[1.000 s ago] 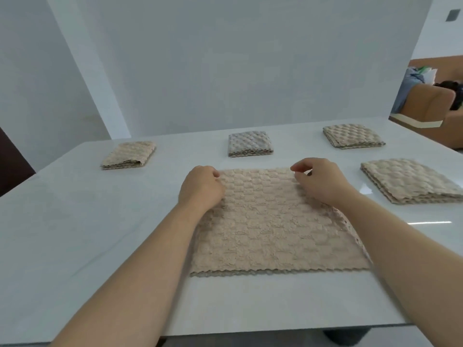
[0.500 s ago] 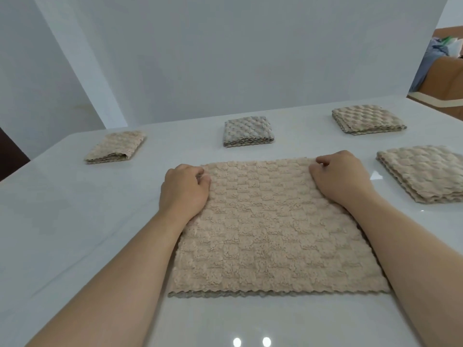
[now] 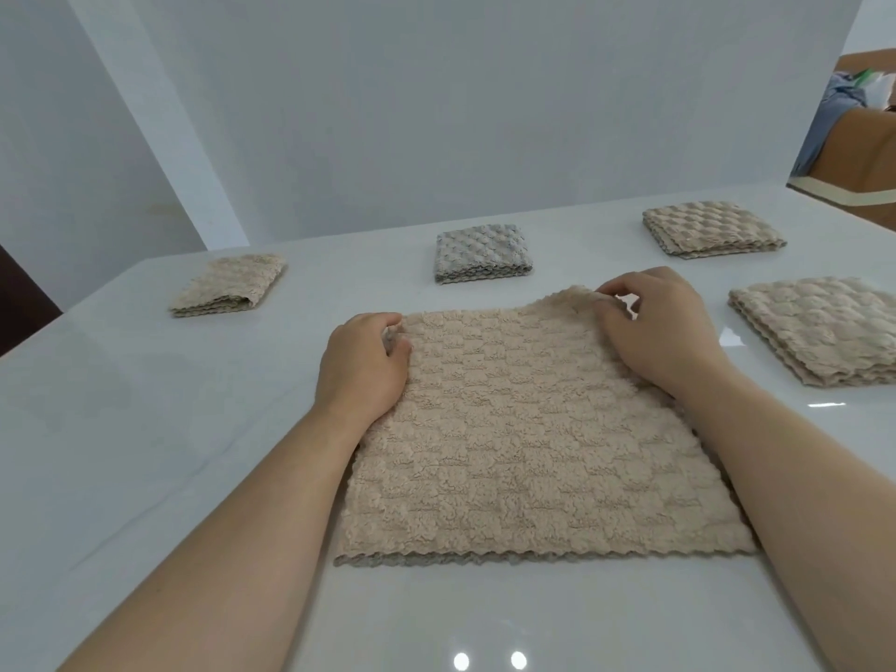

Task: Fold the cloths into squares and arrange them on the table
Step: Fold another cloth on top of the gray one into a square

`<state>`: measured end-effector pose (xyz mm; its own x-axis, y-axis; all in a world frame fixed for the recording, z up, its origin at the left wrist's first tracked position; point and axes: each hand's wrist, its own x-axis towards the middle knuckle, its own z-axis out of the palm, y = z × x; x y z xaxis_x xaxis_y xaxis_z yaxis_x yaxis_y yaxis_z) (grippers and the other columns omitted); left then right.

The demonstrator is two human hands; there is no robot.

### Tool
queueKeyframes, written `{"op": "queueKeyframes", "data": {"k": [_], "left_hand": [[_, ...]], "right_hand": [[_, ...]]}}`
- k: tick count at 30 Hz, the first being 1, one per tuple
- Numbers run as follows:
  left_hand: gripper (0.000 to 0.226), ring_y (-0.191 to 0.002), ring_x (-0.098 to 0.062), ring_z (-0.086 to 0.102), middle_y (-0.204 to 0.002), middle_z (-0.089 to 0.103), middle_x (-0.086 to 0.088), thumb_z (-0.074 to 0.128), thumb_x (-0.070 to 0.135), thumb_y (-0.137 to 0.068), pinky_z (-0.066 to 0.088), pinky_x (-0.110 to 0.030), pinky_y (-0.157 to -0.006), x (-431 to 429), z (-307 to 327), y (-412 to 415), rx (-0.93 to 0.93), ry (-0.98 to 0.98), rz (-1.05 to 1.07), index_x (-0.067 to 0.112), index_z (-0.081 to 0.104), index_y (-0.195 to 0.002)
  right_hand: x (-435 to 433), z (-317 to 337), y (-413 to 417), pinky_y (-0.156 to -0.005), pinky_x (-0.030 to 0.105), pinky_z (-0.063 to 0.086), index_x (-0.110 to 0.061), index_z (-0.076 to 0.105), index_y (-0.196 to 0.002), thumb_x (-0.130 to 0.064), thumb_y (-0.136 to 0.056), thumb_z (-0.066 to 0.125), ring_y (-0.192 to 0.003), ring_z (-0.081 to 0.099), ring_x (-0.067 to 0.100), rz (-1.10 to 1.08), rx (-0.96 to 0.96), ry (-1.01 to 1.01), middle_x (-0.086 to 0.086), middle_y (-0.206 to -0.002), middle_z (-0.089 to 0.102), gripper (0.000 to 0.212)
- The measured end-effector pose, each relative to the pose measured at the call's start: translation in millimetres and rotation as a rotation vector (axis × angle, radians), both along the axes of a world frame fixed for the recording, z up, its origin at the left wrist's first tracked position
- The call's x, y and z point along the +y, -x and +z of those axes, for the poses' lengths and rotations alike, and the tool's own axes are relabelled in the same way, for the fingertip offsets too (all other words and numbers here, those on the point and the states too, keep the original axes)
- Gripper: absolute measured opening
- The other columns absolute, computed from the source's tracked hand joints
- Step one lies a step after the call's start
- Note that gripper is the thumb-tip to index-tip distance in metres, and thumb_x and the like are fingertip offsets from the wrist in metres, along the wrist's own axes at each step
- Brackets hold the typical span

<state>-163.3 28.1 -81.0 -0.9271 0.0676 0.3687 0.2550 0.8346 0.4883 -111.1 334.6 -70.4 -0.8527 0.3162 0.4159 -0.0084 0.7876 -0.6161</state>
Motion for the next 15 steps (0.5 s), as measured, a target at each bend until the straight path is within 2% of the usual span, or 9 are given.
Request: {"op": "queueKeyframes", "data": {"k": [4,7,10,13,15], "left_hand": [[0.041,-0.123,-0.026,0.056,-0.137,0.063,-0.001,0.061,0.027,-0.097,0.043,-0.044,-0.109,-1.0,-1.9,1.3,-0.007,0.010,-0.030,0.019,0.061,-0.138],[0.046,-0.131,-0.029,0.049,-0.144,0.058,-0.002,0.063,0.023,-0.097,0.038,-0.041,-0.113,-1.1,-2.6,0.9,0.051,0.079,-0.062,0.017,0.057,-0.142],[0.051,-0.129,-0.032,0.050,-0.146,0.056,-0.002,0.064,0.018,-0.095,0.040,-0.045,-0.110,0.5,-0.9,0.7,0.120,0.149,-0.098,0.017,0.053,-0.145],[0.057,-0.128,-0.033,0.051,-0.147,0.055,-0.001,0.063,0.010,-0.092,0.041,-0.046,-0.109,1.2,0.9,-1.6,0.140,0.119,-0.119,0.019,0.051,-0.147],[0.058,-0.126,-0.030,0.054,-0.142,0.060,-0.001,0.060,0.001,-0.088,0.043,-0.044,-0.107,0.5,2.0,-3.0,0.142,0.064,-0.148,0.020,0.056,-0.143]], "right_hand": [[-17.1,15.1,-10.6,-0.079,0.031,0.039,-0.025,0.063,-0.094,-0.023,-0.095,0.050,-0.096,0.052,0.015,0.050,0.058,-0.002,-0.008,-0.098,0.060,0.013],[-26.3,24.2,-21.9,-0.066,0.031,0.036,-0.015,0.060,-0.085,-0.015,-0.095,0.042,-0.081,0.050,0.016,0.104,0.039,0.038,-0.006,-0.083,0.059,0.021],[-29.9,29.3,-27.9,-0.056,0.034,0.029,-0.006,0.043,-0.070,-0.011,-0.094,0.037,-0.064,0.040,0.019,0.131,0.025,0.099,0.002,-0.066,0.046,0.026],[-32.8,30.8,-30.8,-0.056,0.036,0.027,-0.009,0.032,-0.064,-0.013,-0.095,0.037,-0.060,0.033,0.018,0.150,0.014,0.097,0.005,-0.065,0.039,0.032],[-33.2,29.3,-30.7,-0.057,0.037,0.029,-0.009,0.031,-0.061,-0.017,-0.097,0.041,-0.060,0.035,0.019,0.151,-0.002,0.084,0.004,-0.065,0.040,0.037]]}}
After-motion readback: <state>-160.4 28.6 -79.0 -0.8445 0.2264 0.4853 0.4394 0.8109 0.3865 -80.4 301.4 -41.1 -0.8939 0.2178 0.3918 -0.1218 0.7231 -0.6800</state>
